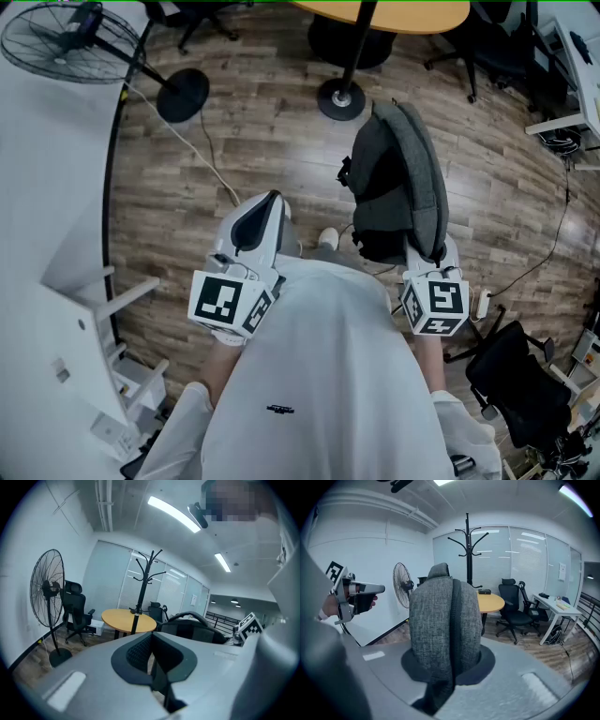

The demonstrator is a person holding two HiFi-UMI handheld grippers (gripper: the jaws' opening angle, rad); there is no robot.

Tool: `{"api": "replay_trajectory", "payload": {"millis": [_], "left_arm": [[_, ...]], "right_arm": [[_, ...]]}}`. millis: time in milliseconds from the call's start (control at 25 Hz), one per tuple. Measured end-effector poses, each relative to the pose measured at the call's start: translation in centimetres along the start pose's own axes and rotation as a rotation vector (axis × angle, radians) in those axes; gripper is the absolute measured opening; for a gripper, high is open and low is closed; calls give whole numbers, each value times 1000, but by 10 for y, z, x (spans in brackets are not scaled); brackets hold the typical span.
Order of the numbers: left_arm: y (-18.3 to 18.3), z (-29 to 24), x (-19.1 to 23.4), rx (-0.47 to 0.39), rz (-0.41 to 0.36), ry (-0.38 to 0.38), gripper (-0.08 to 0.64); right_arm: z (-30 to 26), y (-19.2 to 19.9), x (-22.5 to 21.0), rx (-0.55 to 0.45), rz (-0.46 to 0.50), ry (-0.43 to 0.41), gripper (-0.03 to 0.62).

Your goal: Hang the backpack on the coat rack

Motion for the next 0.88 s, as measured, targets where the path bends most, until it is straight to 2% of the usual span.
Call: {"api": "replay_trajectory", "payload": {"millis": [160,320,680,880], "left_arm": [[2,24,-6,31,8,14,17],[1,36,5,36,6,22,17],[-12,67,69,-1,34,35,17],[-21,79,103,-29,25,69,17]], "right_arm": [[18,14,25,53,-8,-18,61],[13,11,51,72,-6,-52,61],[-15,-25,118,41,-70,-70,63],[-28,-51,153,7,-63,-63,63]]}}
Point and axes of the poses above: the fingertips, and each gripper's own axes: z backward along the fingers, x to its left, y out of its underside, the point moved 4 cm from there along z, backward along the fingers, and after that the axes turned 7 degrees about y, right-handed, at the moved point
